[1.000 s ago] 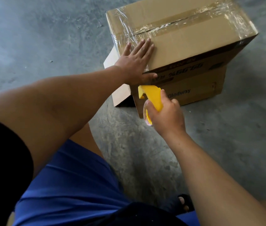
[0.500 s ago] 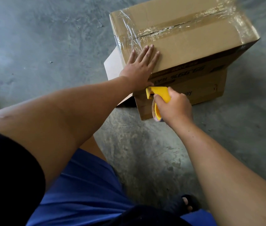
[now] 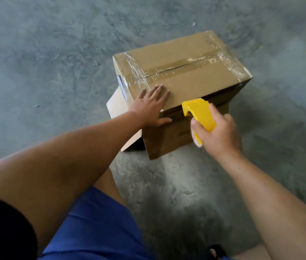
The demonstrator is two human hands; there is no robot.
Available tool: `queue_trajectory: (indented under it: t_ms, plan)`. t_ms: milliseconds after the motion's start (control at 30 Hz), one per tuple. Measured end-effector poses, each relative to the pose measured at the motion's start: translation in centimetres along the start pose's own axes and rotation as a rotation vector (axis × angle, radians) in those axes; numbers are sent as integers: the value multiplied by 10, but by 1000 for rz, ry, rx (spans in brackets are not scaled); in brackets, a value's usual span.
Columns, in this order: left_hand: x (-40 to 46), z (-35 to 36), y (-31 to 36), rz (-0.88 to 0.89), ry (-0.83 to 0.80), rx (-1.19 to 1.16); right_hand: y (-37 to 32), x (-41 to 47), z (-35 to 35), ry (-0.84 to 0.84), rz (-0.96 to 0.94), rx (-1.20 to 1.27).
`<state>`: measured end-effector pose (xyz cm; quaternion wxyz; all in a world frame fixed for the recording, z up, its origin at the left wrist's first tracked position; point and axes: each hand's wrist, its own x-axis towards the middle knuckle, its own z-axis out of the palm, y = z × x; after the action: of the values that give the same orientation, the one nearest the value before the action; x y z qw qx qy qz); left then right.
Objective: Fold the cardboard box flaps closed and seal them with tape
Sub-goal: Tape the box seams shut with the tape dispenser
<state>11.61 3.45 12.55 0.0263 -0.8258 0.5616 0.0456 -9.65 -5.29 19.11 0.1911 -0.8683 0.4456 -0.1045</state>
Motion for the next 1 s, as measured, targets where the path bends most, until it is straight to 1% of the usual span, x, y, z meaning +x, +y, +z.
queue_trajectory:
  t_ms: [67, 267, 400, 500, 600, 767, 867, 933, 1000]
  plan:
    - [10, -6, 0, 4, -12, -38, -2, 16, -11, 22, 2, 38]
    - [71, -13, 27, 13, -10, -59, 18, 73, -30, 95, -105, 190]
    - [113, -23, 61, 36, -25, -86, 60, 118, -57, 157, -182, 104]
    - [146, -29, 89, 50, -39, -99, 99, 156, -78, 172, -218, 41]
    - [176, -33, 111, 41, -9, -142, 135, 194, -88, 190, -237, 11]
    - [221, -29, 136, -4, 38, -126, 205, 236, -60, 236, -225, -29]
    - [233, -25, 147, -21, 19, -68, 250, 249, -28, 258, -245, -47]
    - [233, -20, 150, -36, 16, -10, 276, 253, -4, 203, -219, -92]
    - [231, -15, 151, -51, 47, 21, 299, 257, 18, 103, -181, -160]
